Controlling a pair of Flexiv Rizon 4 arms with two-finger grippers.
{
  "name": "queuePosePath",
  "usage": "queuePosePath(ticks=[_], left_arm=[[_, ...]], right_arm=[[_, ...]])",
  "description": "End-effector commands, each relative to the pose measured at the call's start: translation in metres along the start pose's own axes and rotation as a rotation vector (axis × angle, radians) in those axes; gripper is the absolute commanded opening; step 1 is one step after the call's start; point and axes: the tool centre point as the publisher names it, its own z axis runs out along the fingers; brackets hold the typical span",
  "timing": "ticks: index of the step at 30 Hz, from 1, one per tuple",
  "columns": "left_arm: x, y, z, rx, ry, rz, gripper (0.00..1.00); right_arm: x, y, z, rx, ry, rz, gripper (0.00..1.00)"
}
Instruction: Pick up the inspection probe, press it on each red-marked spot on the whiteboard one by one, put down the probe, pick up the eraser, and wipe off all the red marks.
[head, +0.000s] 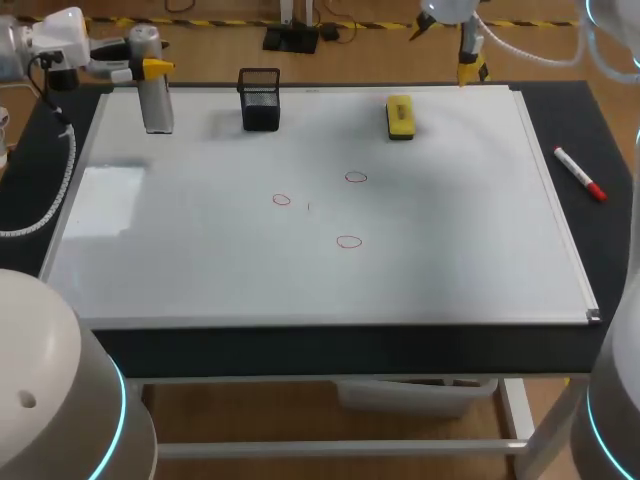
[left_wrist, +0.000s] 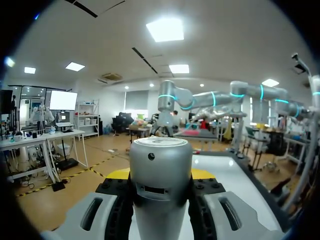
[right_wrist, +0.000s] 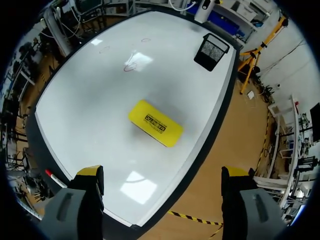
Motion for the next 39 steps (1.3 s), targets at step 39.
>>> queuePosePath(ticks=[39], left_arm=[[0.001,-0.001,0.0,0.0,-0.004,0.002,0.0]], right_arm=[[-0.004,0.044,0.079,0.017,0.238,-0.831,1.0]])
